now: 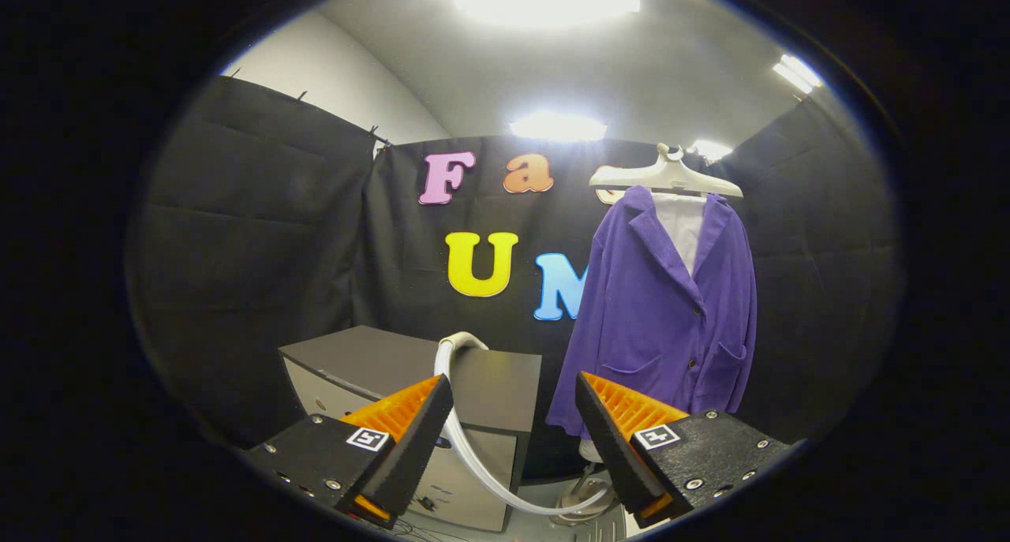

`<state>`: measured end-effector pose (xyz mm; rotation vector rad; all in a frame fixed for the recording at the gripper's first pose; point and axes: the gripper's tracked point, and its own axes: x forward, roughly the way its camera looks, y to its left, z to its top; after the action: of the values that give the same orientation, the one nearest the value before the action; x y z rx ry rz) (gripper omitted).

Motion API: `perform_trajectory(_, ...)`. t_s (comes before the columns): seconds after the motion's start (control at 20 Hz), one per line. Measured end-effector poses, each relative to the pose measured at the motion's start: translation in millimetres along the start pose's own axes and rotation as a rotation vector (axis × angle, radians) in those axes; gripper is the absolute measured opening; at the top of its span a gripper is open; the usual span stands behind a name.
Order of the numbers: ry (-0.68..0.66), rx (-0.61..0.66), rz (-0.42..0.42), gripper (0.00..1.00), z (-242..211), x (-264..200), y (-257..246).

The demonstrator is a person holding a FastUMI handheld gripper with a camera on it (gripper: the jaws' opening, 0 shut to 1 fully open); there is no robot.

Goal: Iron the clothes twice with a garment steamer, once on the left side and once on the right side.

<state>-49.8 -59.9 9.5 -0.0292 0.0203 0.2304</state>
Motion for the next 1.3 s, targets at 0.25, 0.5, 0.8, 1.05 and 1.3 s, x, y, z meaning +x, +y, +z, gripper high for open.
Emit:
perform_trajectory(0.25, 0.008, -0.065, 0.004, 0.96, 9.4, 0.2, 2.3)
perform_trajectory(0.5, -0.013, -0.034, 0.050, 0.95, 30.3, 38.8, 29.0)
perform_trajectory(0.8, 0.067, 0.082, 0.012, 0.95, 57.0, 125.6, 55.7)
perform_trajectory(1.05, 0.235, 0.114, -0.038, 0.95, 30.5, 210.0, 81.6)
perform_trajectory(1.3, 0.436, 0.117, -0.055, 0.95, -14.7, 293.6, 102.2)
